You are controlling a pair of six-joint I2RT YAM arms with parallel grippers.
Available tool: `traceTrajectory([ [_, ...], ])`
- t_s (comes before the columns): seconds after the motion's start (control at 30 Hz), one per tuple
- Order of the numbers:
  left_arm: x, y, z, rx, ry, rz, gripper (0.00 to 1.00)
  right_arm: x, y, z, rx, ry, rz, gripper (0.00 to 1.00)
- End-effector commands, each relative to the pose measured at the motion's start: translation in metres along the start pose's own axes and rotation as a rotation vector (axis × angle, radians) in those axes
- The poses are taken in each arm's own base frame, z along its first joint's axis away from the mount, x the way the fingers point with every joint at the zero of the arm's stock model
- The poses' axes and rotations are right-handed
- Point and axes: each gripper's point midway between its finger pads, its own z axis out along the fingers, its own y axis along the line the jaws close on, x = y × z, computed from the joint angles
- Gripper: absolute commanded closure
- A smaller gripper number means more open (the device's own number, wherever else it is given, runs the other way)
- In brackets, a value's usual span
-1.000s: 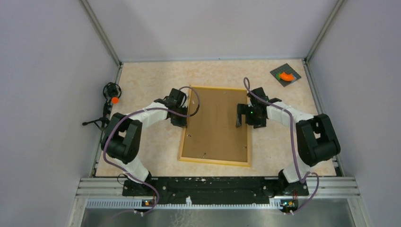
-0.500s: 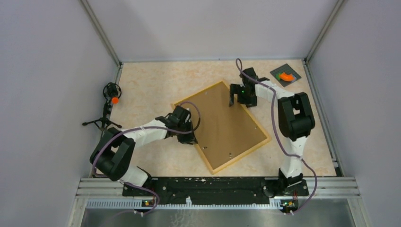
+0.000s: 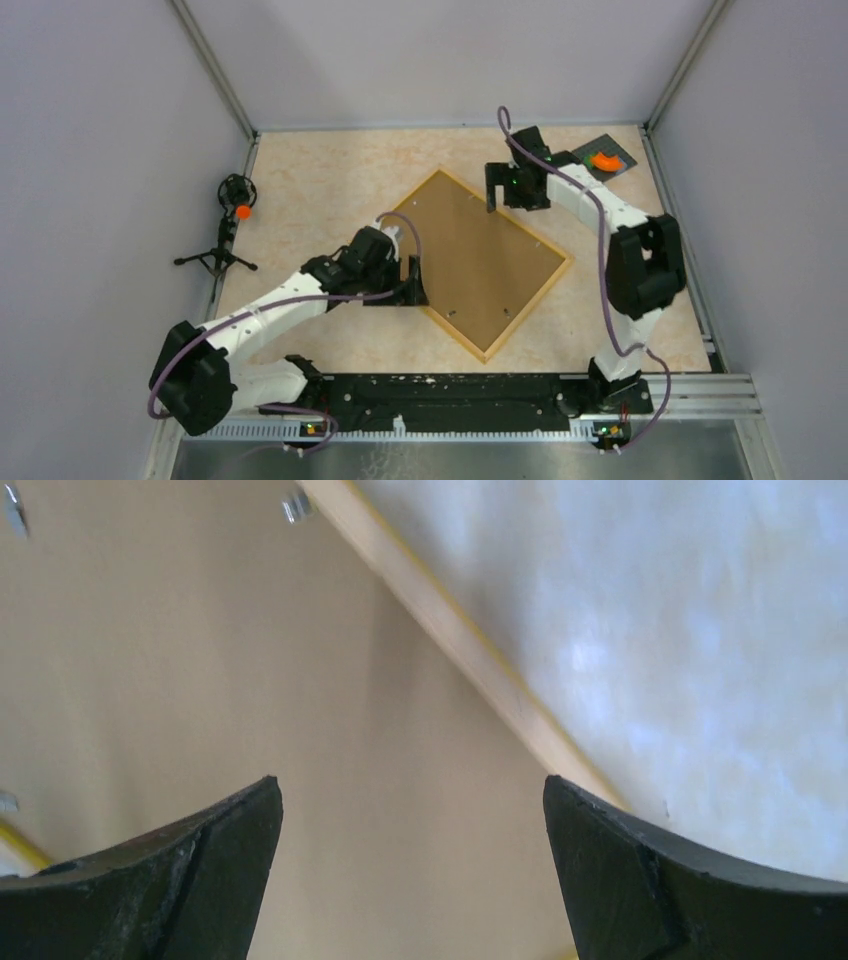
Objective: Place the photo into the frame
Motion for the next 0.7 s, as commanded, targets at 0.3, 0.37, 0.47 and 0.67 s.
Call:
traceTrajectory([
  [0.3, -0.228, 0.092, -0.02, -0.429, -0.369, 0.023, 0.02, 0.166, -0.04, -0.077, -0.038, -0.034, 0.247, 0.01],
  [0.37, -0.246, 0.103, -0.009, -0.429, -0.323, 0.005, 0.02, 0.179, -0.035, -0.074, -0.086, -0.024, 0.268, 0.01],
  [0.47, -0.259, 0.115, 0.018, -0.411, -0.225, 0.037, 0.02, 0.191, -0.033, -0.069, -0.106, -0.01, 0.297, 0.01],
  [0.67, -0.247, 0.127, 0.06, -0.318, -0.103, 0.034, 0.03, 0.196, -0.03, -0.059, -0.127, 0.012, 0.321, 0.01],
])
